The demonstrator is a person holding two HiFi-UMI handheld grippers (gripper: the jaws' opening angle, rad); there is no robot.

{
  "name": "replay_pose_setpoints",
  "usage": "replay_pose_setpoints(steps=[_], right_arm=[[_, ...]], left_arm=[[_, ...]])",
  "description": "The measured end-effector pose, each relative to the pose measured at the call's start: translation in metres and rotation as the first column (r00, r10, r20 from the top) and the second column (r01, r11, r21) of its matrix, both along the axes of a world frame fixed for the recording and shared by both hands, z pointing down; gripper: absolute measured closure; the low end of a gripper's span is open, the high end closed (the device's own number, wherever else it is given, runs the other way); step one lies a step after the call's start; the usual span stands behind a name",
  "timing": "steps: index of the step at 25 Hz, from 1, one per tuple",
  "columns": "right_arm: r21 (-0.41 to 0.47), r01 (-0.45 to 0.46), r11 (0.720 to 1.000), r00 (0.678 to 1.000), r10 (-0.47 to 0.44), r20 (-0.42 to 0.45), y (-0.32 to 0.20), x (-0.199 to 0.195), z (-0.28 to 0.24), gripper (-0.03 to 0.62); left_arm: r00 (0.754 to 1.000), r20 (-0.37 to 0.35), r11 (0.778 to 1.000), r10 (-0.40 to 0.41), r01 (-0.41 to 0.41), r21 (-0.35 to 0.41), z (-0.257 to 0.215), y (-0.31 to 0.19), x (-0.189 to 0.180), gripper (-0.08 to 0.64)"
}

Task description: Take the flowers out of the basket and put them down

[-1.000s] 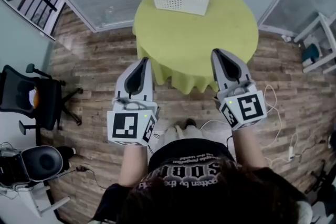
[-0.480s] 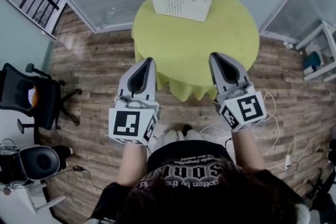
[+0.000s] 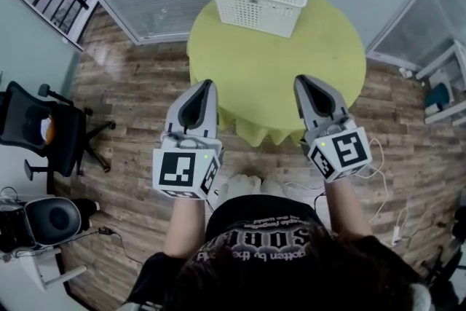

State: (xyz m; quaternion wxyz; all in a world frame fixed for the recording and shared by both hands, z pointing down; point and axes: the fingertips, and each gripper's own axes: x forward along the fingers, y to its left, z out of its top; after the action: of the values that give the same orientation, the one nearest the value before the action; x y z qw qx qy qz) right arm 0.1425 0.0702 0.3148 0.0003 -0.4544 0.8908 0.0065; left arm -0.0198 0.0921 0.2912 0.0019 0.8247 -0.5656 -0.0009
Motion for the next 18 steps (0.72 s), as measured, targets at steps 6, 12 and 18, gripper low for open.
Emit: replay_pose_setpoints(steps=[6, 12, 18], right_arm=[[-0.005, 0.012, 1.000, 1.000, -0.012, -0.017, -0.019, -0.012, 0.000, 0.563], [-0.006, -0.016, 1.000, 1.000, 0.016, -0.023, -0.055, -0.020, 0.001, 0.563], [-0.006, -0.047, 0.999, 0.999, 0.047, -0.021, -0.099, -0.036, -0.001, 0.563]], left_arm=[[1.000, -0.016, 1.000, -0.008, 0.008, 0.001, 0.001, -0.021, -0.013, 0.557], [0.999, -0.020, 0.999, 0.039, -0.039, -0.007, 0.004, -0.060, -0.020, 0.557], [0.996, -0.031, 0.996, 0.085, -0.085, -0.001, -0.001, -0.105, -0.032, 0.557]])
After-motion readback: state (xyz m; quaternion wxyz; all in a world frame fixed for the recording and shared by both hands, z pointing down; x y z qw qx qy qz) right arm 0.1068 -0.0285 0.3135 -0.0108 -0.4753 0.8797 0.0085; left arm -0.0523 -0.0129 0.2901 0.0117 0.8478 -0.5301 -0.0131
